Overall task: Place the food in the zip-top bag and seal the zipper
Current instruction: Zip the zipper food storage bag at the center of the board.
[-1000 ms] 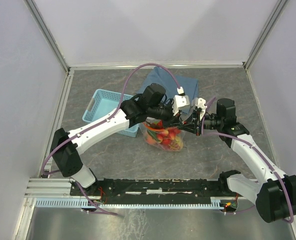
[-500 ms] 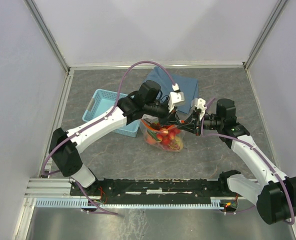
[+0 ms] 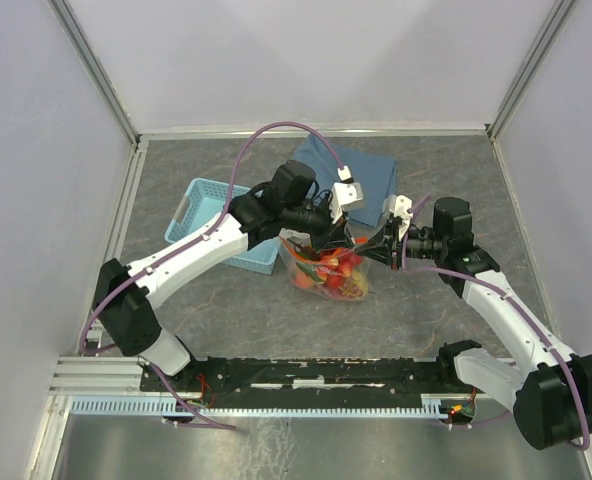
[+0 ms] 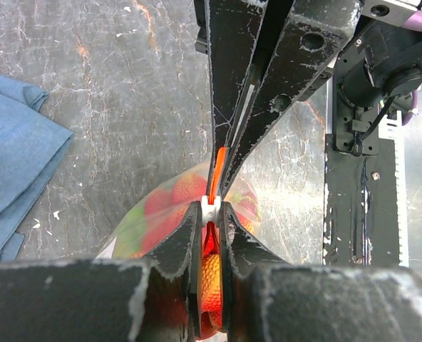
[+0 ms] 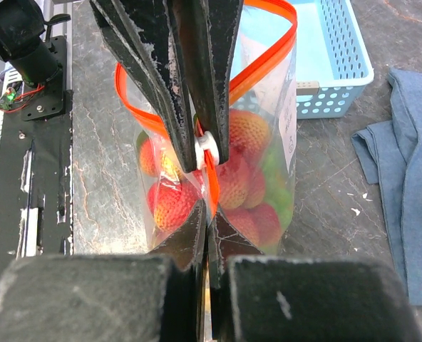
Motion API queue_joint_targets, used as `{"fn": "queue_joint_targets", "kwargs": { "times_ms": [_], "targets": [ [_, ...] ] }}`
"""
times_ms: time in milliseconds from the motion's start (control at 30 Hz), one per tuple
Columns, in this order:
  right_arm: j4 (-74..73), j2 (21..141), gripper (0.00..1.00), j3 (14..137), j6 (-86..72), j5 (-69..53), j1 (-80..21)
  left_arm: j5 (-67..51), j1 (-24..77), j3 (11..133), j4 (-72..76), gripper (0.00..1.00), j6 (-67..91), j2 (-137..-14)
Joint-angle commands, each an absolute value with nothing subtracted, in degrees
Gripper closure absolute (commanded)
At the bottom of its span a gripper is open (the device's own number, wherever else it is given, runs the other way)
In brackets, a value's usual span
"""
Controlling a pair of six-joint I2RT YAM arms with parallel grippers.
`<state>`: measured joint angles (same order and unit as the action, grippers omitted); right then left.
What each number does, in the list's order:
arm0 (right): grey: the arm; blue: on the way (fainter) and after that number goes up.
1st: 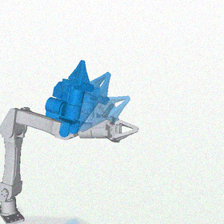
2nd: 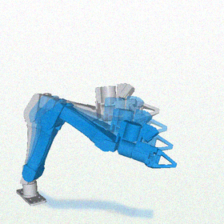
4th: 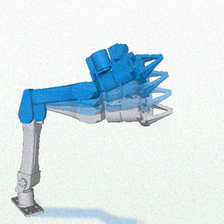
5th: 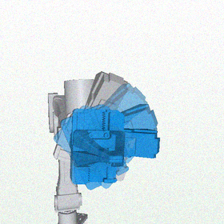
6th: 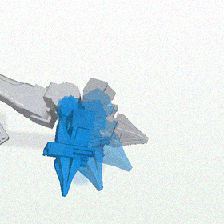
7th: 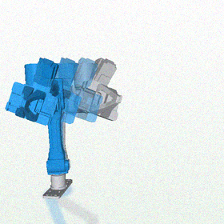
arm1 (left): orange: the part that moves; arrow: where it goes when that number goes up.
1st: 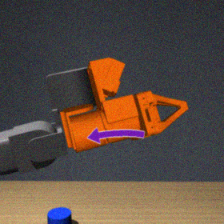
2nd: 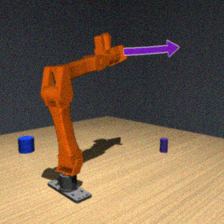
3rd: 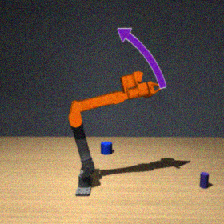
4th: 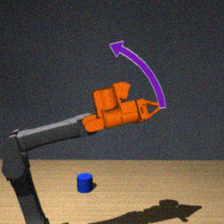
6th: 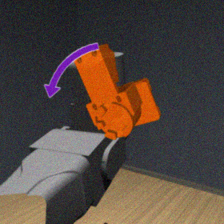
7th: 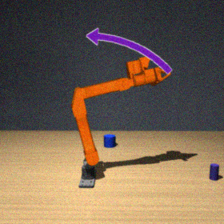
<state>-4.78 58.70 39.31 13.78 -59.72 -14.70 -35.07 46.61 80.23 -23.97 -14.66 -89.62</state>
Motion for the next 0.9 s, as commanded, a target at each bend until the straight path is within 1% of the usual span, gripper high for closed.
{"fn": "queue_joint_targets", "kwargs": {
  "times_ms": [0,133,300,533,733,867],
  "targets": [
    [-3.5,57.8,0.98,41.5,13.9,-61.3,-14.5,-36.5,45.4,81.5,-23.7,0.97,-13.7,-87.5],
    [-4.8,57.4,0.98,41.9,14.9,-61.1,-14.5,-37.6,45.4,82.6,-24.8,0.97,-14.3,-88.7],
    [-0.9,55.3,0.98,39.9,12.1,-56.3,-13.8,-31.4,45.2,80.6,-25.1,0.97,-14.4,-86.5],
    [1.3,53.4,0.98,38.6,9.6,-52.6,-12.0,-28.0,44.2,80.2,-25.5,0.97,-13.0,-85.0],
    [2.3,53.1,0.98,38.0,8.5,-49.9,-11.4,-25.0,44.1,84.5,-32.1,0.97,-11.8,-85.6],
    [3.5,52.5,0.98,37.6,7.1,-47.5,-10.9,-22.1,44.0,84.4,-35.3,0.97,-11.2,-84.1]
  ]
}}
